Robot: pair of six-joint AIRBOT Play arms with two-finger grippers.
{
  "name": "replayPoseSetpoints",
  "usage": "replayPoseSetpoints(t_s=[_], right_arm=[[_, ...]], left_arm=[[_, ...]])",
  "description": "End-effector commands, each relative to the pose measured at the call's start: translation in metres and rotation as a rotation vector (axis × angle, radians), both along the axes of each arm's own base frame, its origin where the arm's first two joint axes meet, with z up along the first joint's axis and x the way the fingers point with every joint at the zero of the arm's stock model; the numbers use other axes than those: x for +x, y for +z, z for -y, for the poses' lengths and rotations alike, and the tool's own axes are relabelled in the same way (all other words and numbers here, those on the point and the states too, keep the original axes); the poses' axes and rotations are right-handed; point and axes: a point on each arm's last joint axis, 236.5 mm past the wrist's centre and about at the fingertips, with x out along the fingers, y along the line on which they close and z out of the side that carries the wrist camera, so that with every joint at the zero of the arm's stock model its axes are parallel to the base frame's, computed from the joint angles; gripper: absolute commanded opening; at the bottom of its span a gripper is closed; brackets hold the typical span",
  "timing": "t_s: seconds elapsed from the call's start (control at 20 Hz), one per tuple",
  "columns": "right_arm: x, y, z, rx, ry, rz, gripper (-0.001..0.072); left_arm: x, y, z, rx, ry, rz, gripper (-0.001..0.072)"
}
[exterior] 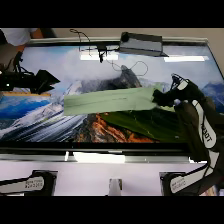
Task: Fold the shirts.
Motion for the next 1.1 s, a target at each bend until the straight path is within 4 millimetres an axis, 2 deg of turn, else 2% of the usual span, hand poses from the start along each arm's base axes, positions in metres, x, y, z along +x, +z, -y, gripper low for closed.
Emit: replayPoseSetpoints(t_s=[0.0, 0.05, 0.1, 0.15, 0.3, 0.45, 0.6, 0.8, 0.95, 1.05], right_arm=[[0.0, 0.006, -0.011, 0.059, -0.029, -0.015, 0.0024], [0.002, 0.014, -0.013, 0.065, -0.019, 0.003, 0.0023], [0.005, 0.028, -0.015, 0.072, -0.013, 0.03, 0.0023], [0.006, 0.043, -0.016, 0.073, -0.01, 0.056, 0.0023], [-0.004, 0.1, -0.021, 0.079, 0.024, 0.128, 0.0023], [-0.027, 0.152, -0.029, 0.084, 0.074, 0.171, 0.0023], [-0.053, 0.194, -0.035, 0.084, 0.119, 0.208, 0.0023], [-0.086, 0.234, -0.041, 0.079, 0.164, 0.246, 0.0023], [-0.1, 0.254, -0.043, 0.071, 0.18, 0.281, 0.0023], [-0.105, 0.263, -0.044, 0.067, 0.186, 0.303, 0.0023]], left_arm=[[-0.005, 0.013, 0.03, -0.038, -0.058, 0.026, 0.0594], [-0.008, 0.012, 0.042, -0.032, -0.097, 0.033, 0.0563], [-0.012, 0.009, 0.058, -0.016, -0.156, 0.052, 0.0165], [-0.015, 0.005, 0.075, 0.001, -0.205, 0.08, 0.0055], [-0.018, -0.027, 0.137, 0.007, -0.233, 0.093, 0.004], [-0.037, -0.083, 0.206, -0.021, -0.231, -0.008, 0.004], [-0.051, -0.113, 0.275, -0.15, -0.206, -0.097, 0.004], [-0.078, -0.138, 0.344, -0.312, -0.138, -0.237, 0.004], [-0.116, -0.154, 0.389, -0.35, -0.142, -0.31, 0.004], [-0.129, -0.16, 0.403, -0.329, -0.177, -0.278, 0.004]])
